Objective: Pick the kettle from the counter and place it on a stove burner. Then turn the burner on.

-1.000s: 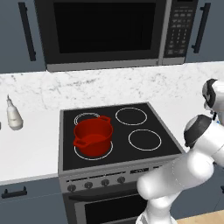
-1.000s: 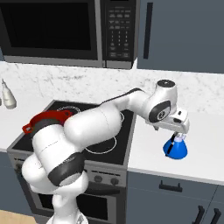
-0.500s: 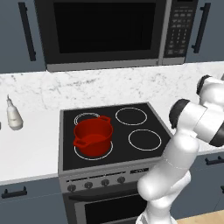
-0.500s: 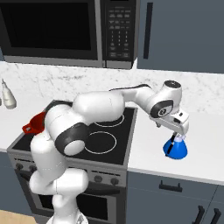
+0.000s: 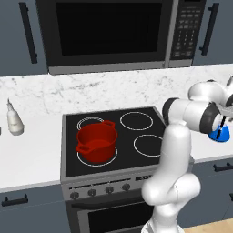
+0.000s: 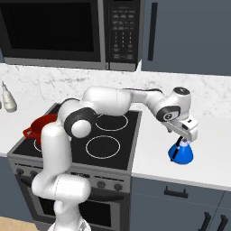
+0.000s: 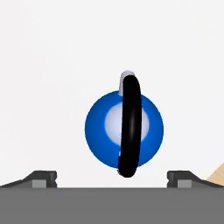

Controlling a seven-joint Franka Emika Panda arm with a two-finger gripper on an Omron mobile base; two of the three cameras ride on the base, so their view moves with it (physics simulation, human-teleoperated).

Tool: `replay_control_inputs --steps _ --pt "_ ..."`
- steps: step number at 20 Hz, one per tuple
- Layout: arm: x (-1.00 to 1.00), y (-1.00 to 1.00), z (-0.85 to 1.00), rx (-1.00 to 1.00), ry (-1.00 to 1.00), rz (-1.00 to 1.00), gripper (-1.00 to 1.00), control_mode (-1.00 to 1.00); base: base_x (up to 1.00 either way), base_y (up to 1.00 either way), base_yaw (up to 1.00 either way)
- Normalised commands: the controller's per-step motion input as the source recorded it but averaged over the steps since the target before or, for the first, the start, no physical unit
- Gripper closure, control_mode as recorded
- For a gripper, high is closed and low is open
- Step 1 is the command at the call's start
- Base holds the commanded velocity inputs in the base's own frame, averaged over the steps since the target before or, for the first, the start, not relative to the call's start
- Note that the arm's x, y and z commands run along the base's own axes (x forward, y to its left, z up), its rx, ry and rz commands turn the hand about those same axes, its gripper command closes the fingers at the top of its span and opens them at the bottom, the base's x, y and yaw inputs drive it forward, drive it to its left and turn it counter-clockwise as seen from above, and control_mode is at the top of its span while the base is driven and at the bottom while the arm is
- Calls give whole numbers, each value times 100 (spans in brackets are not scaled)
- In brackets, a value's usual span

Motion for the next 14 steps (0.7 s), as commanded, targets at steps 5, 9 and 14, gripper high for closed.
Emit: replay_control_inputs --steps 5,9,14 --pt "8 -27 -22 0 0 -1 -100 -100 0 0 0" --pt "28 0 -17 0 1 0 -100 -100 0 0 0" --pt "30 0 -13 0 1 0 100 -100 0 0 0"
